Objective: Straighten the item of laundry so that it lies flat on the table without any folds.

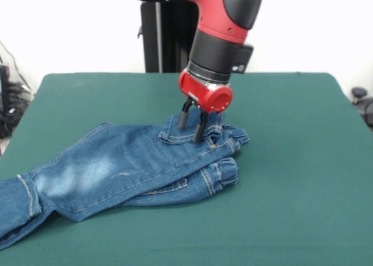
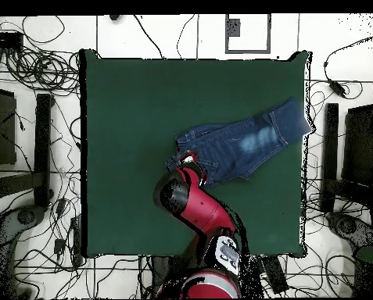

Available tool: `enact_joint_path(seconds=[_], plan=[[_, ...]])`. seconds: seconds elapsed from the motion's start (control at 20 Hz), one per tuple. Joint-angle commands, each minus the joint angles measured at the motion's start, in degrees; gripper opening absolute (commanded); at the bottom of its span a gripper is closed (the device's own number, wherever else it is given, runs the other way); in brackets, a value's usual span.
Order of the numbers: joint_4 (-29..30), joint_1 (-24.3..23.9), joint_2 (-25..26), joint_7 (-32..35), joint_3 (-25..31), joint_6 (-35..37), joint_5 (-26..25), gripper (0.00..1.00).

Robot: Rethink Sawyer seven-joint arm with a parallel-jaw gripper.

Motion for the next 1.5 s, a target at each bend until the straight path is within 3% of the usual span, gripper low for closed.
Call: enact_joint_path(seconds=[0.05, 0.5, 1.3, 1.35, 1.5], plan=[[1.85, 0.76, 5.16, 12.94, 6.79, -2.39, 0.37, 1.00], [0.36, 0.41, 8.92, 13.66, 7.63, -6.46, 0.32, 1.00], [-0.30, 0.14, 9.82, 11.86, 7.39, -7.62, 0.40, 1.00], [-0.38, 0.37, 9.87, 11.73, 7.11, -7.68, 0.54, 0.00], [-0.47, 0.48, 9.92, 11.61, 6.98, -7.94, 0.52, 0.00]])
